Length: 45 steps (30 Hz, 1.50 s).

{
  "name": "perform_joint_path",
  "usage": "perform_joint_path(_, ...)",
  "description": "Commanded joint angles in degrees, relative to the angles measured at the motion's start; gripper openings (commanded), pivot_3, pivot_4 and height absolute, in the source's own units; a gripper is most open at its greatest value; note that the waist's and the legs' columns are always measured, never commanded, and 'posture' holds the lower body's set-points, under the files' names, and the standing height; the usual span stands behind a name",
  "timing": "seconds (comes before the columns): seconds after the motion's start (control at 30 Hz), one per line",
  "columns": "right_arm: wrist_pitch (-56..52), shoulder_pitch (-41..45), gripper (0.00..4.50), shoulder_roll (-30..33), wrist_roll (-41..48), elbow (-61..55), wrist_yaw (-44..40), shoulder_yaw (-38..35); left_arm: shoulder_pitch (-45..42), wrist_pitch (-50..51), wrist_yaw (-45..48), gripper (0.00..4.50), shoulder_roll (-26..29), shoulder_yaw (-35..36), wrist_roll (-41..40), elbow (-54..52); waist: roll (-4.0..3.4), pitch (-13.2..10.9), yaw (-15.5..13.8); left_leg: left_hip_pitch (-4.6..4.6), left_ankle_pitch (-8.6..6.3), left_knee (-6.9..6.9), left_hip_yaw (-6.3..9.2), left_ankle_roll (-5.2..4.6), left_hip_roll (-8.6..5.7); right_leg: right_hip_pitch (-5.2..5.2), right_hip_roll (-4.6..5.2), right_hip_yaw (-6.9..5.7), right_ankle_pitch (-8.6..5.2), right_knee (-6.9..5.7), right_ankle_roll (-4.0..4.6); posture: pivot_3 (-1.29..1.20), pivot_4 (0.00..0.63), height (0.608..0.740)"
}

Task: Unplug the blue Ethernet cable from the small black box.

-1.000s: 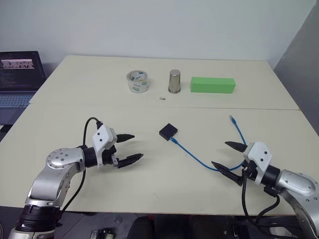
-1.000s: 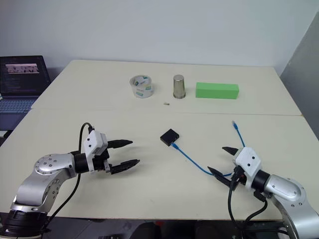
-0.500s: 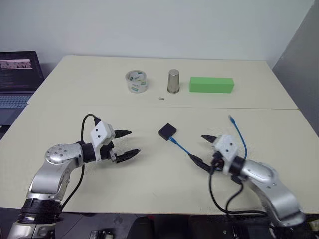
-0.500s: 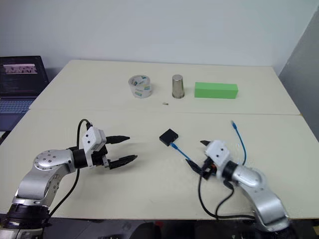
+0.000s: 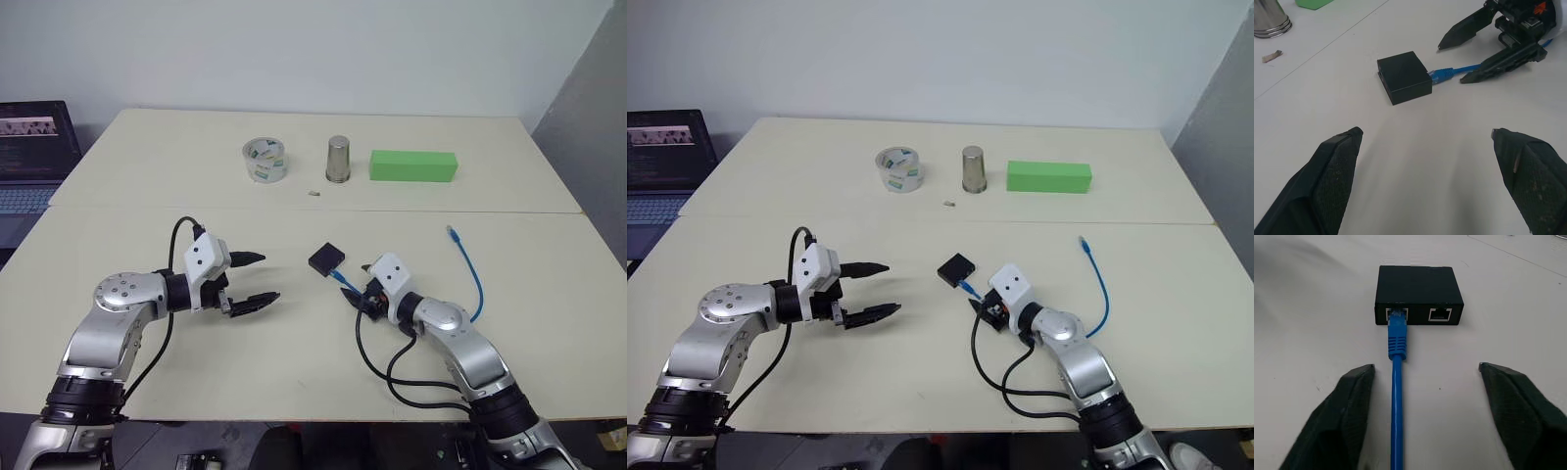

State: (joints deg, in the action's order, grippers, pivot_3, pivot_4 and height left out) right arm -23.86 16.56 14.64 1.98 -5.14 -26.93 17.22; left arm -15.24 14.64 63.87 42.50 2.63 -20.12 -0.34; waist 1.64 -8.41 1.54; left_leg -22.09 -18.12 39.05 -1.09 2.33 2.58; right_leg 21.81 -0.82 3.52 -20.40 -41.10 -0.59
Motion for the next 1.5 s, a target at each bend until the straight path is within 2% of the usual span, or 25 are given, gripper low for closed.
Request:
perform_joint_path(0.03, 0.7, 1.1, 2.53, -1.2, -1.1, -0.9, 0.4, 1.0, -0.9, -0.3, -0.4, 4.5, -0.4, 0.1, -0.3, -0.7, 0.0, 0.0, 0.1, 0.0, 0.0, 0.0, 0.02, 0.0, 0.0, 0.0, 0.0, -0.02, 0.0, 0.0, 0.0, 0.0, 0.15, 0.74)
perform_joint_path(0.27, 0.3, 2.1, 0.7, -2.1, -2.4, -0.6, -0.3, 2.2, -1.3, -0.2, -0.8, 4.5, -1.2, -0.4, 0.0, 0.1, 0.0, 0.0, 0.1, -0.04, 0.0, 0.0, 0.1, 0.0, 0.0, 0.0, 0.0, -0.09, 0.0, -0.01, 0.0, 0.0, 0.15, 0.74)
perform_joint_path(0.33, 0.4, 2.3, 0.22, -1.4, -2.8, -1.0, -1.0, 2.4, -1.4, 0.0, -0.8, 4.5, -1.4, -0.5, 0.0, 0.3, 0.0, 0.0, 0.1, -0.05, 0.0, 0.0, 0.12, 0.0, 0.0, 0.0, 0.0, -0.11, 0.0, -0.01, 0.0, 0.0, 0.15, 0.74)
perform_joint_path(0.37, 0.6, 2.3, 0.12, -0.8, -3.1, -1.4, -1.6, 2.4, -1.5, 0.2, -0.9, 4.5, -1.5, -0.6, -0.1, 0.5, 0.0, 0.0, 0.1, -0.05, 0.0, 0.0, 0.13, 0.0, 0.0, 0.0, 0.0, -0.11, 0.0, -0.01, 0.0, 0.0, 0.15, 0.74)
perform_joint_path(0.6, 7.0, 1.9, 0.07, 7.8, -6.6, -7.4, -5.2, 1.4, -3.6, 9.3, -1.4, 4.5, -3.3, 0.7, -4.9, 2.1, -0.02, 0.0, 0.1, -0.11, 0.0, 0.02, 0.18, 0.0, -0.02, -0.02, 0.01, -0.17, 0.0, 0.0, 0.0, 0.0, 0.15, 0.74)
perform_joint_path(0.73, 19.2, 0.8, 0.07, 16.7, -11.7, -10.7, -7.7, 2.0, -5.9, 17.6, -0.3, 4.5, -4.1, 0.8, -9.9, 2.5, -0.02, 0.0, 0.2, -0.46, 0.0, 0.24, 0.43, 0.0, -0.03, 0.13, 0.01, -0.43, 0.0, -0.01, 0.0, 0.0, 0.15, 0.74)
perform_joint_path(0.87, 28.4, 1.3, 0.07, 21.1, -13.7, -11.9, -9.6, 2.1, -9.4, 24.3, -0.1, 4.5, -5.9, 1.0, -14.5, 3.2, -0.04, 0.0, 0.1, -0.87, 0.0, 0.76, 0.89, -0.01, -0.01, 0.17, 0.01, -0.93, 0.0, -0.11, 0.0, 0.0, 0.15, 0.74)
perform_joint_path(1.07, 35.1, 2.6, 0.05, 21.9, -14.6, -12.1, -12.1, 2.1, -11.9, 28.3, 1.8, 4.5, -7.9, -1.6, -16.8, 2.4, -0.04, 0.0, 0.1, -0.85, 0.0, 0.87, 0.99, 0.0, -0.02, 0.05, 0.0, -1.01, 0.0, -0.12, 0.0, 0.0, 0.15, 0.74)
perform_joint_path(1.43, 38.2, 2.5, 0.05, 20.9, -15.7, -12.9, -12.9, 1.4, -13.2, 30.7, 2.6, 4.5, -11.4, -1.7, -19.0, 3.1, -0.04, 0.0, 0.1, -0.84, 0.01, 0.88, 1.04, 0.01, -0.03, -0.01, 0.01, -1.04, 0.0, -0.08, 0.0, 0.0, 0.15, 0.74)
perform_joint_path(1.47, 38.4, 2.4, 0.05, 20.9, -15.7, -12.8, -12.9, 1.4, -13.5, 31.2, 2.5, 4.14, -11.6, -1.4, -19.5, 3.4, -0.04, 0.0, 0.1, -0.84, 0.01, 0.88, 1.05, 0.01, -0.03, -0.01, 0.01, -1.05, 0.0, -0.08, 0.0, 0.0, 0.15, 0.74)
perform_joint_path(1.5, 38.6, 2.4, 0.05, 20.8, -15.8, -12.8, -13.0, 1.4, -13.6, 31.6, 2.6, 4.03, -11.7, -1.1, -19.8, 3.6, -0.04, 0.0, 0.1, -0.84, 0.01, 0.88, 1.05, 0.01, -0.03, -0.02, 0.01, -1.04, 0.0, -0.08, 0.0, 0.0, 0.15, 0.74)
